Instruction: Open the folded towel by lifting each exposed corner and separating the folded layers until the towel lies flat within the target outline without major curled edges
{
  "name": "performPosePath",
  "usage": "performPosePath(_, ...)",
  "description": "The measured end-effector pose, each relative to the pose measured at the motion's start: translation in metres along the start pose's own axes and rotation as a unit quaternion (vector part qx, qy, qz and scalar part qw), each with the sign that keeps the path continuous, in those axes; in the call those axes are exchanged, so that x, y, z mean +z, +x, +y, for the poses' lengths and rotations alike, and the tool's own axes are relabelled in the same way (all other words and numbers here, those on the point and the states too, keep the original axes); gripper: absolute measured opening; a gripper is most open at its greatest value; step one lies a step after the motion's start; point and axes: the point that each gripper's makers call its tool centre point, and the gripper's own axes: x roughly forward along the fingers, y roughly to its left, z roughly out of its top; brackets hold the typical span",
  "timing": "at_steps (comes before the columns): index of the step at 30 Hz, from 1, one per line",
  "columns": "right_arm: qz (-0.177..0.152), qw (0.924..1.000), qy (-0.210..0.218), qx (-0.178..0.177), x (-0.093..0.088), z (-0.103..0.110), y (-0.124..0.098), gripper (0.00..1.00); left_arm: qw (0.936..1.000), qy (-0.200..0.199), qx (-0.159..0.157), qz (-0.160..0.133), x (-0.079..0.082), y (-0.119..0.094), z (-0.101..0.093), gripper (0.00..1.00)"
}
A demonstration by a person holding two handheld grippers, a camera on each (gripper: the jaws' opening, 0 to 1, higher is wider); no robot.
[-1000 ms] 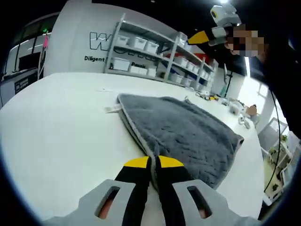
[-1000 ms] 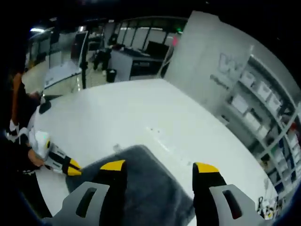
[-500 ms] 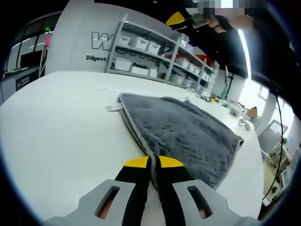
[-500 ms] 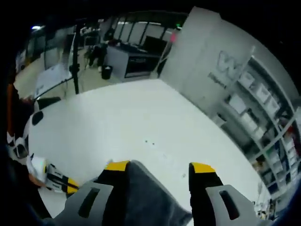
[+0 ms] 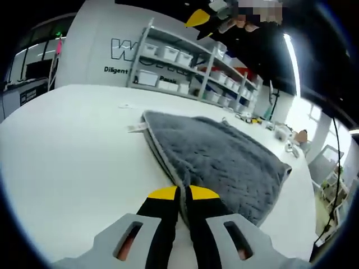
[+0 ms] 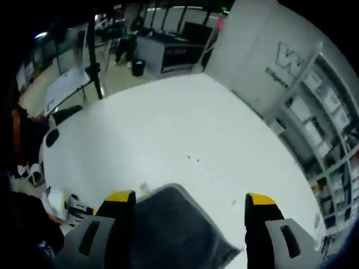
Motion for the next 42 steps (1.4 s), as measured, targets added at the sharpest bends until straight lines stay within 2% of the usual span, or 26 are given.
performPosePath(2,-0.018,0.9996,0.019,0.006,0.007,0.003,0.007,0.84,0.9998,0.017,0.009,-0.005,0.001,-0.001,-0.001,0.05)
performPosePath(4,-0.02,0.9995,0.024,0.009,0.013,0.002,0.013,0.85,0.9997,0.021,0.011,-0.006,0.0,-0.002,-0.001,0.05)
performPosePath(6,-0.025,0.9991,0.035,0.0,0.021,-0.005,0.018,0.83,0.9998,0.015,0.009,-0.006,0.001,-0.002,0.0,0.05)
performPosePath(9,-0.026,0.9988,0.04,-0.014,0.023,-0.002,0.02,0.78,0.9999,0.012,0.006,-0.007,0.001,-0.002,0.0,0.05)
performPosePath(12,-0.032,0.9977,0.051,-0.031,0.027,-0.007,0.03,0.83,0.9999,0.011,0.004,-0.008,0.001,-0.002,0.0,0.05)
performPosePath(14,-0.026,0.9973,0.059,-0.035,0.028,-0.01,0.039,0.8,0.9999,0.005,-0.001,-0.01,0.003,-0.003,0.001,0.05)
performPosePath(16,-0.014,0.997,0.068,-0.036,0.032,-0.017,0.051,0.72,0.9999,0.001,-0.004,-0.01,0.004,-0.004,0.001,0.05)
performPosePath(18,0.001,0.9966,0.074,-0.035,0.026,-0.015,0.061,0.7,1.0,-0.004,-0.003,-0.003,0.003,-0.004,0.002,0.05)
performPosePath(20,0.021,0.996,0.083,-0.027,0.009,-0.005,0.07,0.69,1.0,-0.001,-0.003,0.007,0.002,-0.004,-0.001,0.05)
performPosePath(23,0.05,0.9937,0.099,-0.016,-0.009,0.003,0.091,0.62,0.9999,0.009,-0.001,0.014,0.001,-0.004,-0.001,0.05)
performPosePath(26,0.078,0.9918,0.102,0.001,-0.024,0.012,0.116,0.6,0.9997,0.015,-0.004,0.02,0.001,-0.006,-0.002,0.05)
performPosePath(29,0.088,0.991,0.1,0.009,-0.025,0.015,0.129,0.54,0.9996,0.019,-0.006,0.022,0.002,-0.006,-0.003,0.05)
performPosePath(34,0.094,0.9903,0.101,0.015,-0.03,0.032,0.145,0.56,0.9994,0.022,-0.008,0.024,0.003,-0.006,-0.004,0.05)
performPosePath(38,0.1,0.9899,0.1,0.015,-0.034,0.038,0.15,0.53,0.9994,0.023,-0.009,0.024,0.003,-0.006,-0.004,0.05)
performPosePath(41,0.108,0.9879,0.11,0.017,-0.042,0.043,0.158,0.46,0.9994,0.025,-0.01,0.023,0.003,-0.007,-0.005,0.05)
performPosePath(42,0.116,0.9878,0.102,0.022,-0.05,0.047,0.162,0.44,0.9993,0.026,-0.01,0.024,0.003,-0.007,-0.005,0.05)
